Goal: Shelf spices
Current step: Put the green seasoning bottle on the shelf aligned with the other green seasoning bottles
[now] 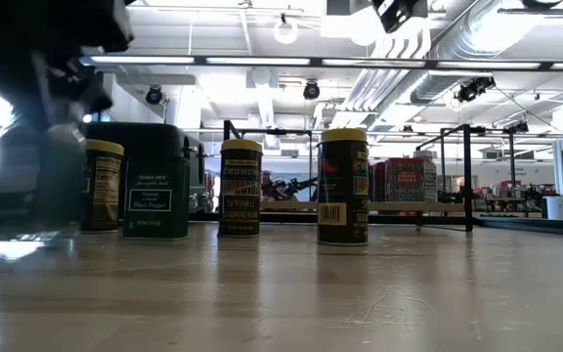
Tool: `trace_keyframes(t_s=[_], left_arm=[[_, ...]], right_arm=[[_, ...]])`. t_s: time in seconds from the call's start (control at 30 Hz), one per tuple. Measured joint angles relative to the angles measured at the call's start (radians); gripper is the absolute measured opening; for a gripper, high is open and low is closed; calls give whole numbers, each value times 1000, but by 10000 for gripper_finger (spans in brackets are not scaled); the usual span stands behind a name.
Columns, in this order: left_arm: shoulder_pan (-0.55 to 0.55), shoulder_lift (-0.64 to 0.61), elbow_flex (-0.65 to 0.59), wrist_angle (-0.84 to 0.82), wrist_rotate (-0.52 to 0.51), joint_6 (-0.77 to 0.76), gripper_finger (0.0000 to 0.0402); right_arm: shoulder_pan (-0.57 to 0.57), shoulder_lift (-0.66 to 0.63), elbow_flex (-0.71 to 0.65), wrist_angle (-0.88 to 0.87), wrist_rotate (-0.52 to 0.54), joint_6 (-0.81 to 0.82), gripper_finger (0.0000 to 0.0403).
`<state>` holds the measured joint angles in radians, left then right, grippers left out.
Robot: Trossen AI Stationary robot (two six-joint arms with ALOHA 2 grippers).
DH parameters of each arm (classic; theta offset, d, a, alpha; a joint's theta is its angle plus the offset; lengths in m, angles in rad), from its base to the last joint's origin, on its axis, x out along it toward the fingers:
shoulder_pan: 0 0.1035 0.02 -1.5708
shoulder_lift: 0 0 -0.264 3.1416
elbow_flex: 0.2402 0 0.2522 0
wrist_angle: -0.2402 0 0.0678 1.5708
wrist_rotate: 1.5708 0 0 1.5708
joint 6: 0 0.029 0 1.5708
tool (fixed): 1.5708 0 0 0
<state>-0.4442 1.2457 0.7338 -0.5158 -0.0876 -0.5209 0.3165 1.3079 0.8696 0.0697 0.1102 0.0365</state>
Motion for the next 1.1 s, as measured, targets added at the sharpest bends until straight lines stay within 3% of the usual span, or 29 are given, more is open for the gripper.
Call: trace_keyframes(t_s=[0.2,0.63,0.8,1.1], left_arm=[[1,151,78,219,1,34,192],[115,581,522,230,-50,263,205],[146,649,602,231,-6,296,207],[197,678,618,235,111,290,234]], right_arm=[[39,-75,1,-7,100,11,0],[110,-87,1,-55,152,101,0],[148,-87,1,-133,152,192,0],[194,-79,1,-274,179,337,0]])
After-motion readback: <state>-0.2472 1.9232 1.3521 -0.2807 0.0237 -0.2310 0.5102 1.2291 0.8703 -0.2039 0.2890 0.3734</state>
